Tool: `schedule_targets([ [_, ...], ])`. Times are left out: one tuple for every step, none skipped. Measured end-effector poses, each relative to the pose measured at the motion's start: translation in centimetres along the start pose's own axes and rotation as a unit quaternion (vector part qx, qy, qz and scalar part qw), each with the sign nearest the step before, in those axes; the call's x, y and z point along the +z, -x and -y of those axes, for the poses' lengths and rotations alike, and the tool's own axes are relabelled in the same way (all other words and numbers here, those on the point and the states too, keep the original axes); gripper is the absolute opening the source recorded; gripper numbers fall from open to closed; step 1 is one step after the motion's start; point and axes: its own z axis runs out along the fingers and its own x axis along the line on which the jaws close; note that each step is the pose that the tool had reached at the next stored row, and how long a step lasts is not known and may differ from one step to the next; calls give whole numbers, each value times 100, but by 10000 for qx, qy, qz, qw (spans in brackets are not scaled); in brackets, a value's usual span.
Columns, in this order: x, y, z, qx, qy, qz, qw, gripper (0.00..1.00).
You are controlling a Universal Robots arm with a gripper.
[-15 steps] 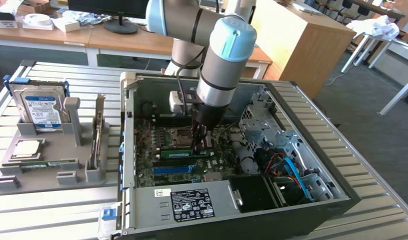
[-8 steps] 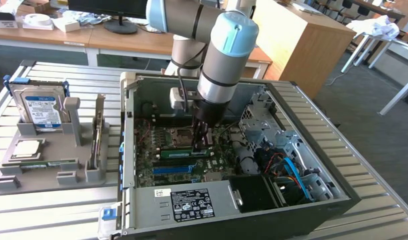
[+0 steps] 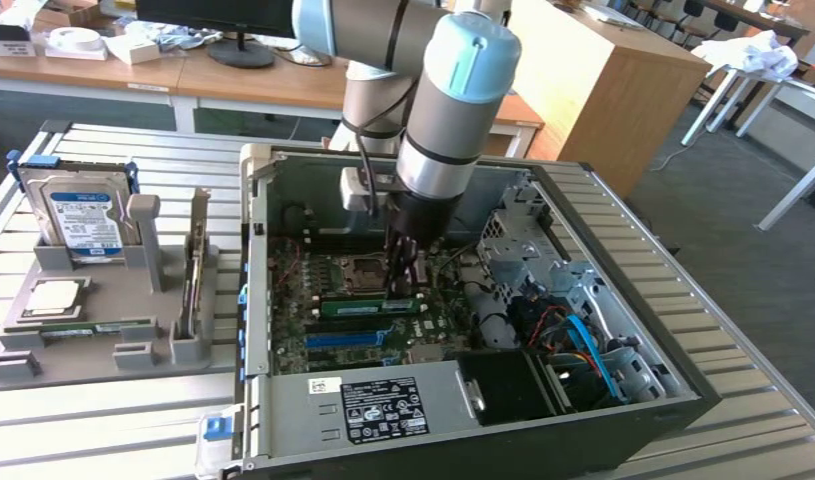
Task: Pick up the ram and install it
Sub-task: 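Insert the ram into the slot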
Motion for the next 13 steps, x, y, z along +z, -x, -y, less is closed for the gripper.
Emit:
schedule_targets([
  [-13,0,0,0,0,0,10000,25],
  [-27,1,-1,0,0,0,10000,25],
  [-41,1,-1,0,0,0,10000,25],
  [-56,2,-1,0,0,0,10000,25],
  [-70,2,-1,0,0,0,10000,25],
  [-87,2,-1,0,0,0,10000,25],
  [-103,3,-2,0,0,0,10000,25],
  [-118,3,-2,0,-1,0,10000,25],
  [-134,4,-2,0,-1,0,10000,25],
  [-151,4,-3,0,-2,0,10000,25],
  [-167,5,-3,0,-2,0,10000,25],
  [-186,5,-3,0,-2,0,10000,25],
  [-203,6,-3,0,-2,0,10000,25],
])
